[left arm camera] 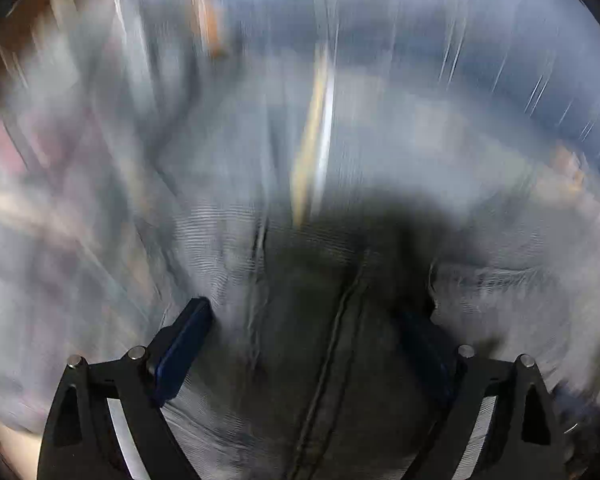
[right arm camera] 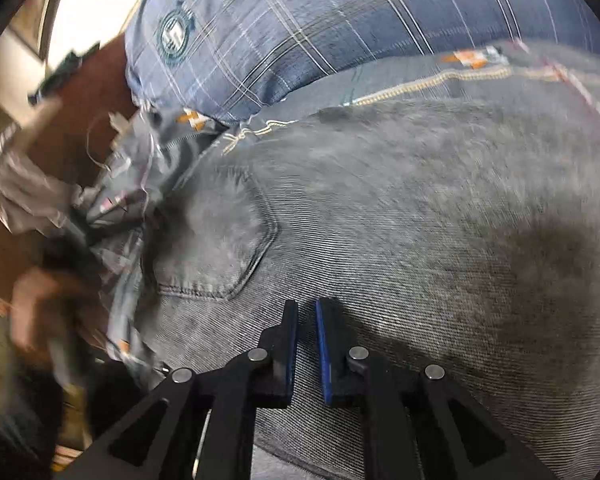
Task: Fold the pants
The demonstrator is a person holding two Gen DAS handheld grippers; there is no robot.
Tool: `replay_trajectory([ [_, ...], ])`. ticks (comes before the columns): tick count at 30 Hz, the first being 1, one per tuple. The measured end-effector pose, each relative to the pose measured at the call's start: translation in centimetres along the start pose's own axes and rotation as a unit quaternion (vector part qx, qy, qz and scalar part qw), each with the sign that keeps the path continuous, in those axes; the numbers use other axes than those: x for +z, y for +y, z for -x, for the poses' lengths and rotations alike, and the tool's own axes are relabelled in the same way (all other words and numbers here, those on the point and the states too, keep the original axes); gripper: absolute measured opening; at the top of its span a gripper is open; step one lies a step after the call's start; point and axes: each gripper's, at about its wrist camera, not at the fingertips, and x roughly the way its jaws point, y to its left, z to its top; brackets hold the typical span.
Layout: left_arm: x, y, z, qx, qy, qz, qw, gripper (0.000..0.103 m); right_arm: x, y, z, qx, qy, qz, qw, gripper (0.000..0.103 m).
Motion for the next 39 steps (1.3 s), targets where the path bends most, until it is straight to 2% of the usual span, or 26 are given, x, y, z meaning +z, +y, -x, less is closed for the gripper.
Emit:
replay_trajectory([
  [1, -0.9, 0.2, 0.5, 0.011, -0.035, -0.008, 0.9993, 0.103, 0.0, -0.3, 0.0, 0.011, 0.003, -0.009, 1.0, 0.012],
  [3, -1.3, 0.7, 0.8, 0.009, -0.029, 0.012, 0.9995, 0.103, -0.2, -0.9, 0.0, 0.033, 0.004, -0.025, 0.999, 0.012],
  [6, -0.5, 0.1, 1.5, 0.027, -0.026, 0.007, 0.9993, 0.102, 0.0, -1.3, 0.0, 0.05, 0.011, -0.046, 0.998, 0.012],
  [8, -0.3, -0.6, 3.8, 0.022, -0.061, 0.004, 0.9979, 0.101, -0.1, -1.0, 0.5, 0.039, 0.011, -0.04, 0.998, 0.011],
  [11, -1.7, -1.9, 7.3, 0.02, -0.139, -0.025, 0.9898, 0.102, -0.3, 0.7, 1.8, -0.013, -0.027, 0.011, 0.999, 0.016],
  [12, -2.6, -2.5, 7.6, 0.026, -0.151, -0.043, 0.9873, 0.102, -0.4, 1.0, 2.6, -0.021, -0.041, 0.024, 0.999, 0.024],
  [13, -3.4, -3.1, 7.1, 0.038, -0.148, -0.06, 0.9864, 0.102, -0.5, 1.3, 3.0, -0.027, -0.05, 0.033, 0.998, 0.04],
  [14, -4.5, -3.8, 4.7, 0.065, -0.11, -0.09, 0.9877, 0.102, -0.6, 1.3, 3.0, -0.042, -0.05, 0.037, 0.997, 0.053],
  [15, -5.1, -4.0, 2.5, 0.074, -0.074, -0.105, 0.989, 0.103, -0.6, 1.0, 2.6, -0.06, -0.043, 0.035, 0.997, 0.073],
  [16, -5.3, -3.4, 2.4, 0.061, -0.095, -0.09, 0.9895, 0.103, -0.8, 0.8, 2.2, -0.062, -0.038, 0.041, 0.997, 0.073],
  [17, -5.0, -3.1, 2.7, 0.055, -0.094, -0.077, 0.9911, 0.103, -0.9, 1.2, 2.2, -0.068, -0.043, 0.058, 0.995, 0.073],
  [18, -4.3, -3.0, 3.0, 0.054, -0.071, -0.069, 0.9936, 0.103, -1.0, 1.9, 2.5, -0.083, -0.036, 0.071, 0.993, 0.073],
  [19, -4.0, -2.9, 3.5, 0.048, -0.067, -0.064, 0.9946, 0.102, -1.1, 2.1, 2.8, -0.088, -0.033, 0.072, 0.993, 0.073],
  [22, -4.4, -3.0, 7.2, 0.015, -0.126, -0.072, 0.9893, 0.102, -1.2, 2.1, 6.1, -0.06, -0.072, 0.045, 0.995, 0.073],
  [23, -5.1, -2.9, 8.5, 0.004, -0.157, -0.077, 0.9846, 0.102, -1.2, 2.1, 7.2, -0.066, -0.091, 0.038, 0.993, 0.073],
  [24, -5.6, -2.9, 9.0, -0.002, -0.168, -0.079, 0.9825, 0.102, -1.4, 1.6, 8.6, -0.075, -0.111, 0.026, 0.991, 0.074],
  [26, -6.7, -2.9, 8.5, -0.014, -0.162, -0.081, 0.9833, 0.102, -1.8, 0.1, 9.2, -0.095, -0.113, 0.001, 0.989, 0.082],
  [27, -7.2, -2.8, 7.1, -0.014, -0.141, -0.086, 0.9862, 0.102, -2.1, -1.8, 8.6, -0.112, -0.094, -0.032, 0.989, 0.085],
  [28, -7.6, -2.7, 4.7, 0.002, -0.101, -0.095, 0.9904, 0.102, -2.5, -3.4, 7.7, -0.117, -0.07, -0.058, 0.989, 0.087],
  [29, -7.9, -2.6, 3.3, 0.004, -0.092, -0.098, 0.9909, 0.103, -2.9, -4.9, 6.8, -0.1, -0.057, -0.075, 0.991, 0.087],
  [30, -8.4, -2.3, 3.7, -0.003, -0.123, -0.091, 0.9882, 0.103, -3.0, -4.7, 7.5, -0.09, -0.083, -0.063, 0.99, 0.09],
  [32, -8.4, -2.5, 4.1, 0.002, -0.111, -0.099, 0.9888, 0.103, -2.2, -3.9, 7.9, -0.11, -0.054, -0.069, 0.99, 0.09],
  [33, -8.3, -2.5, 4.8, 0.001, -0.107, -0.098, 0.9894, 0.103, -2.0, -3.5, 8.8, -0.111, -0.065, -0.074, 0.989, 0.09],
  [36, -8.4, -2.1, 7.5, -0.018, -0.156, -0.089, 0.9835, 0.103, -1.9, -2.9, 12.2, -0.083, -0.131, -0.067, 0.986, 0.09],
  [38, -8.8, -1.8, 7.7, -0.022, -0.173, -0.091, 0.9805, 0.103, -2.6, -3.7, 13.9, -0.108, -0.171, -0.071, 0.977, 0.092],
  [39, -9.1, -1.7, 6.7, -0.019, -0.159, -0.095, 0.9826, 0.103, -3.0, -4.7, 13.8, -0.122, -0.171, -0.081, 0.974, 0.098],
])
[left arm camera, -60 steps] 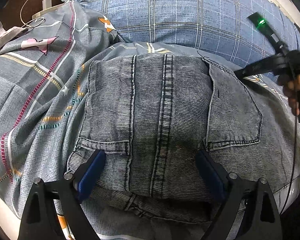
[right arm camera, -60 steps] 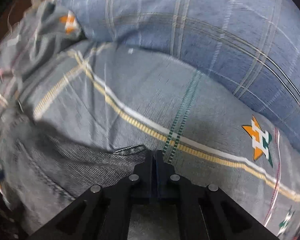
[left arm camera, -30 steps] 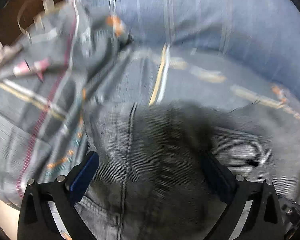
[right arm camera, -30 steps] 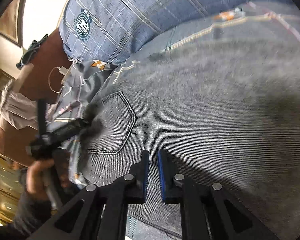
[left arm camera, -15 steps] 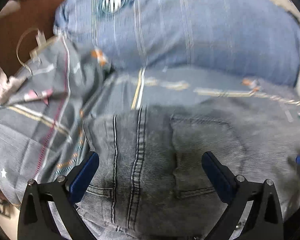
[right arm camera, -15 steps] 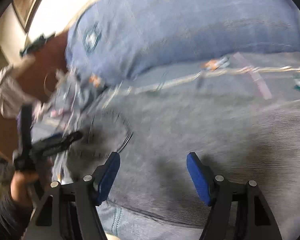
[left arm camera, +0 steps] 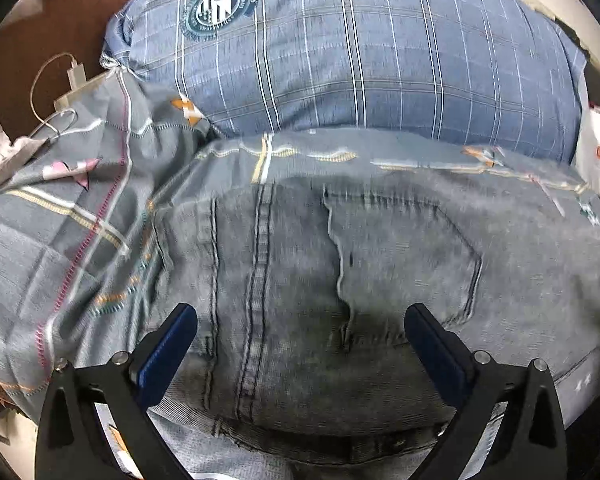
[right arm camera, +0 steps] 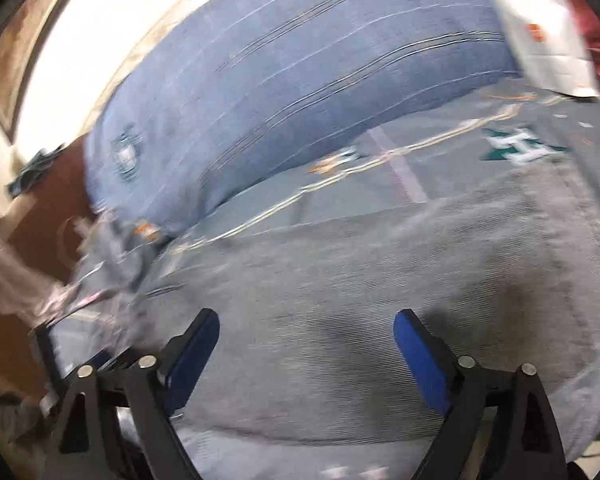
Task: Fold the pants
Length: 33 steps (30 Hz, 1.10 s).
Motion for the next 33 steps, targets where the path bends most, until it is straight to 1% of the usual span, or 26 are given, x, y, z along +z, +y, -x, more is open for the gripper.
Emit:
replay_trajectory([
  [1, -0.9, -0.1, -1.7, 0.004, 0.033, -0.005, 0.9994, 0.103, -0.6, -1.6, -1.5, -0.022, 0.026, -0.014, 0.999, 0.1],
  [2, -0.6, -0.9, -2.0, 0.003, 0.041, -0.007, 0.9991, 0.103, -1.4, -3.3, -3.3, -0.034, 0.067, -0.035, 0.997, 0.1],
  [3, -0.9, -0.7, -1.6, 0.001, 0.005, 0.005, 1.0, 0.103, -1.9, -3.4, -3.0, -0.027, 0.044, -0.024, 0.998, 0.102],
  [4, -0.8, -0.8, -1.7, 0.005, 0.013, 0.001, 0.9999, 0.103, -1.9, -2.4, -2.3, -0.033, 0.027, 0.0, 0.999, 0.103],
  [5, -0.6, -0.8, -1.9, 0.006, 0.015, -0.002, 0.9999, 0.103, -1.8, -1.8, -2.7, -0.043, 0.048, 0.014, 0.998, 0.103],
  [6, -0.5, -0.8, -1.9, 0.005, 0.015, -0.004, 0.9999, 0.103, -1.7, -1.4, -2.9, -0.054, 0.055, 0.027, 0.997, 0.103],
  [7, -0.4, -0.8, -2.0, 0.004, 0.015, -0.005, 0.9999, 0.103, -1.9, -1.2, -2.8, -0.065, 0.052, 0.037, 0.996, 0.103],
  [9, -0.7, -0.9, -1.6, -0.001, 0.012, -0.005, 0.9999, 0.103, -1.6, -1.1, -2.4, -0.062, 0.055, 0.032, 0.996, 0.102],
  [11, -0.9, -0.5, -1.3, -0.007, 0.011, -0.003, 0.9999, 0.103, -1.1, -0.7, -0.7, -0.058, 0.026, 0.019, 0.998, 0.102],
  [13, -1.1, -0.5, -1.0, -0.011, 0.011, -0.002, 0.9999, 0.103, -0.4, -0.2, 1.2, -0.074, -0.014, 0.024, 0.997, 0.102],
  [14, -0.9, -0.4, -1.4, -0.012, 0.012, -0.002, 0.9999, 0.103, 0.0, -0.3, 1.6, -0.083, -0.023, 0.025, 0.996, 0.103],
  [15, -0.8, -0.3, -1.5, -0.013, 0.011, -0.003, 0.9999, 0.103, -0.1, -0.6, 1.7, -0.093, -0.021, 0.021, 0.995, 0.103],
  [16, -0.9, -0.3, -1.5, -0.013, 0.011, -0.002, 0.9999, 0.103, -0.3, -1.6, 0.8, -0.104, 0.005, 0.01, 0.995, 0.103],
  [18, -0.9, -0.2, -1.4, -0.014, 0.012, -0.003, 0.9998, 0.103, -1.2, -4.0, -2.2, -0.11, 0.08, -0.024, 0.99, 0.103],
  [19, -0.8, -0.4, -1.2, -0.014, 0.012, -0.004, 0.9998, 0.103, -1.4, -3.6, -1.8, -0.116, 0.056, 0.0, 0.992, 0.103],
  [20, -0.9, -0.3, -1.1, -0.016, 0.012, -0.006, 0.9998, 0.103, -1.1, -2.8, -1.5, -0.128, 0.056, 0.014, 0.99, 0.103],
  [21, -0.9, -0.3, -1.0, -0.017, 0.011, -0.005, 0.9998, 0.103, -0.7, -2.5, -1.3, -0.116, 0.069, 0.009, 0.991, 0.103],
  [23, -1.0, -0.3, -1.0, -0.017, 0.011, -0.005, 0.9998, 0.103, -0.1, -2.1, -0.1, -0.082, 0.046, -0.01, 0.996, 0.103],
  [25, -1.0, -0.3, -1.0, -0.015, 0.011, -0.005, 0.9998, 0.103, 0.2, -1.9, 1.5, -0.076, 0.015, -0.011, 0.997, 0.103],
  [26, -1.1, -0.3, -1.0, -0.015, 0.01, -0.004, 0.9998, 0.103, 0.3, -1.8, 1.5, -0.078, 0.008, -0.009, 0.997, 0.103],
  [27, -1.1, -0.3, -1.0, -0.014, 0.009, -0.005, 0.9998, 0.103, 0.0, -2.6, 0.9, -0.088, 0.018, -0.009, 0.996, 0.103],
  [29, -1.2, -0.3, -1.0, -0.014, 0.008, -0.006, 0.9999, 0.103, -0.6, -4.3, -1.9, -0.095, 0.084, -0.024, 0.992, 0.103],
  [30, -1.2, -0.3, -1.0, -0.014, 0.008, -0.006, 0.9999, 0.103, -0.6, -3.9, -1.3, -0.094, 0.056, -0.001, 0.994, 0.103],
  [31, -1.1, -0.3, -1.0, -0.015, 0.009, -0.007, 0.9998, 0.103, -0.2, -3.4, -0.7, -0.098, 0.057, 0.001, 0.994, 0.103],
  [32, -1.1, -0.3, -0.8, -0.016, 0.009, -0.007, 0.9998, 0.103, 0.1, -3.3, -0.2, -0.086, 0.058, -0.006, 0.995, 0.102],
  [33, -0.9, -0.2, -0.6, -0.017, 0.007, -0.003, 0.9998, 0.103, 0.5, -3.3, 0.9, -0.061, 0.043, -0.016, 0.997, 0.101],
])
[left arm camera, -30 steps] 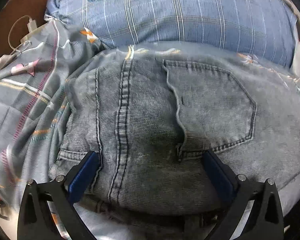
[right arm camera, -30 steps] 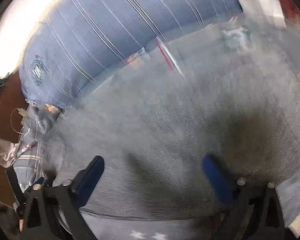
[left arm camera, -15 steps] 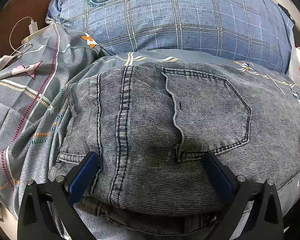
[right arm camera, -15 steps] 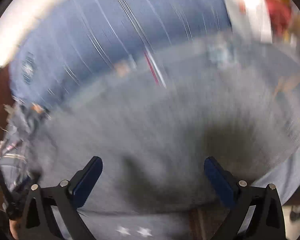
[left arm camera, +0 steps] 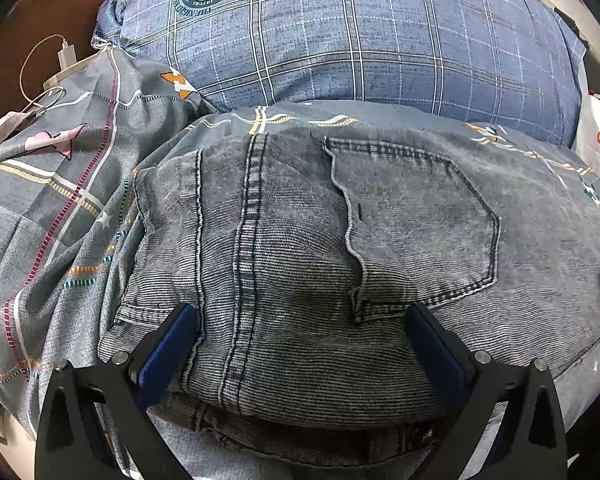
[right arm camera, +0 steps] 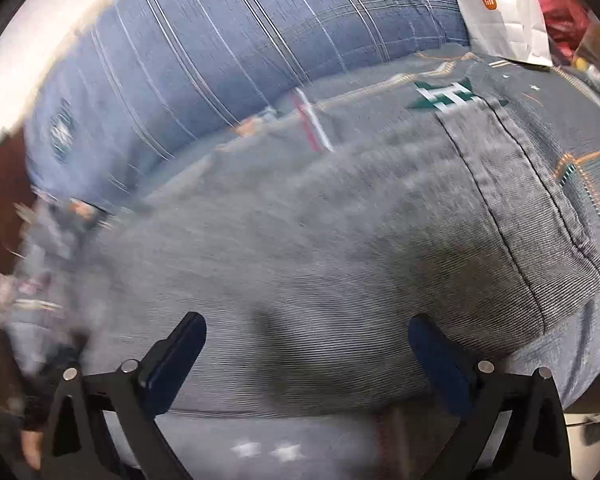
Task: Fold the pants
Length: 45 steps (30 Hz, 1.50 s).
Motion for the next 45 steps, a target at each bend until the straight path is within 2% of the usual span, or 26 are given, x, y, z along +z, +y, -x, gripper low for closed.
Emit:
replay_trajectory([
  [3, 0.9, -0.1, 1.5, -0.005, -0.017, 0.016, 0.9997, 0.103, 0.5, -2.0, 4.4, 0.031, -0.067, -0.041, 0.996, 0.101],
  [5, 1.5, -0.6, 2.9, -0.012, -0.039, 0.023, 0.9989, 0.103, 0.3, -5.4, 6.2, 0.05, -0.083, -0.107, 0.989, 0.101],
  [6, 2.0, -1.1, 3.6, -0.017, -0.047, 0.024, 0.9984, 0.103, 0.4, -6.9, 6.1, 0.059, -0.08, -0.137, 0.986, 0.101],
  [8, 2.8, -2.6, 4.5, -0.037, -0.051, 0.023, 0.9978, 0.103, -0.1, -11.1, 6.1, 0.074, -0.066, -0.224, 0.97, 0.101],
  [10, 3.6, -4.7, 4.6, -0.056, -0.046, 0.01, 0.9973, 0.103, -0.8, -15.4, 6.0, 0.089, -0.054, -0.309, 0.945, 0.099],
  [12, 4.0, -7.0, 4.5, -0.068, -0.041, -0.007, 0.9968, 0.103, -1.0, -17.5, 5.7, 0.104, -0.044, -0.345, 0.932, 0.098],
  [13, 4.2, -8.2, 4.5, -0.074, -0.04, -0.016, 0.9963, 0.103, -0.9, -18.0, 5.4, 0.115, -0.037, -0.349, 0.929, 0.098],
  [17, 4.4, -13.2, 3.9, -0.094, -0.027, -0.053, 0.9938, 0.103, 0.0, -18.4, 4.6, 0.109, -0.031, -0.34, 0.934, 0.096],
  [19, 4.2, -14.8, 3.8, -0.098, -0.021, -0.063, 0.9929, 0.103, -0.5, -18.9, 4.4, 0.104, -0.023, -0.346, 0.932, 0.084],
  [20, 4.1, -15.6, 3.7, -0.101, -0.019, -0.068, 0.9923, 0.103, -0.4, -19.2, 4.0, 0.104, -0.018, -0.35, 0.931, 0.082],
  [24, 4.0, -17.4, 3.4, -0.106, -0.012, -0.078, 0.9912, 0.103, 0.4, -19.3, 3.0, 0.09, -0.009, -0.339, 0.936, 0.076],
  [28, 4.0, -18.4, 3.0, -0.113, -0.008, -0.081, 0.9902, 0.103, 0.9, -19.3, 2.8, 0.067, -0.007, -0.323, 0.944, 0.064],
  [32, 3.9, -20.2, 1.9, -0.12, 0.006, -0.093, 0.9884, 0.103, 1.1, -19.5, 2.5, 0.051, -0.002, -0.306, 0.951, 0.059],
  [35, 3.7, -21.7, 1.4, -0.128, 0.011, -0.103, 0.9863, 0.103, 1.5, -19.4, 2.3, 0.033, 0.002, -0.3, 0.953, 0.046],
  [44, 3.1, -23.8, 0.3, -0.143, 0.024, -0.124, 0.9815, 0.103, 2.2, -18.7, 1.9, 0.001, 0.015, -0.247, 0.969, 0.047],
  [45, 3.0, -24.0, 0.2, -0.144, 0.025, -0.127, 0.981, 0.103, 2.3, -18.5, 1.9, -0.003, 0.015, -0.24, 0.971, 0.036],
])
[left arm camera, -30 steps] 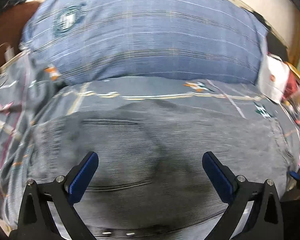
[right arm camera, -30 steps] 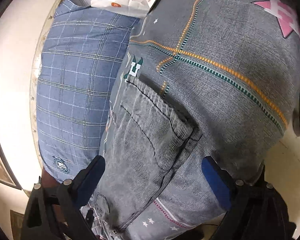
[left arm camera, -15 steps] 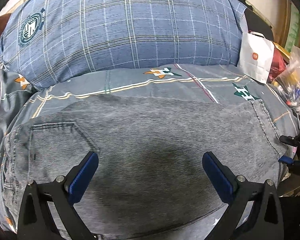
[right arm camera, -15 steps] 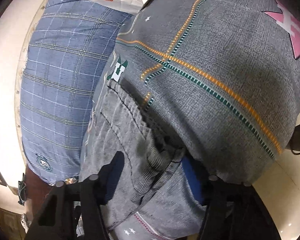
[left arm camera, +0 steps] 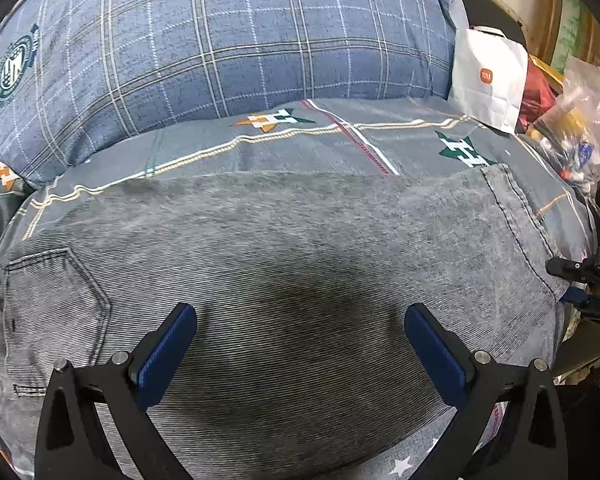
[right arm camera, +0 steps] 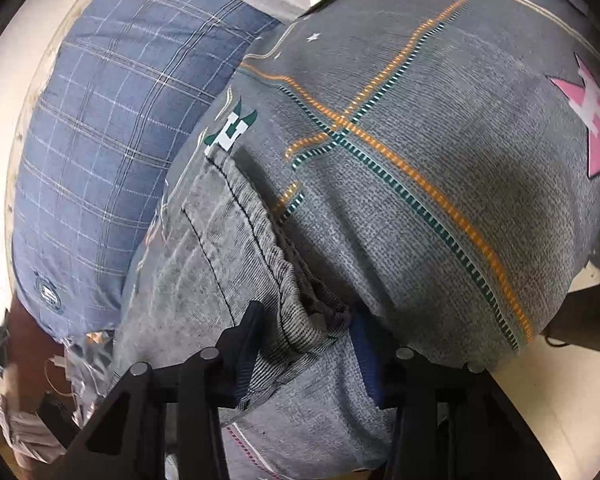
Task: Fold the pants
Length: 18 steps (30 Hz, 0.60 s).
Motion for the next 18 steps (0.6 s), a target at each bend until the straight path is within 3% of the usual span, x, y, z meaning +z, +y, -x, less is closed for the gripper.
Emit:
replay_trajectory([
  [2, 0.0, -0.5, -0.3, 0.005, -0.002, -0.008, 1.0, 0.103, -0.1, 0.4, -0.2, -0.013, -0.002, 0.016, 1.0, 0.029],
  [8, -0.1, -1.4, 0.0, 0.039, -0.015, -0.033, 0.9986, 0.103, -0.3, 3.1, 0.4, -0.041, -0.021, 0.07, 0.997, 0.027],
  [10, -0.8, -2.3, -2.1, 0.082, 0.032, -0.071, 0.9936, 0.103, -0.4, 4.4, 1.0, -0.05, -0.031, 0.091, 0.994, 0.027],
  [12, -1.0, -2.1, -2.3, 0.071, 0.022, -0.071, 0.9947, 0.103, -0.5, 5.8, 1.9, -0.059, -0.04, 0.114, 0.991, 0.027],
  [15, -0.6, -1.8, -2.5, 0.061, 0.036, -0.061, 0.9956, 0.103, -0.9, 8.8, 3.0, -0.065, -0.056, 0.147, 0.985, 0.027],
  [18, -0.5, -0.7, -2.0, 0.032, 0.041, -0.039, 0.9979, 0.103, -2.2, 13.9, 4.4, -0.056, -0.078, 0.202, 0.975, 0.026],
])
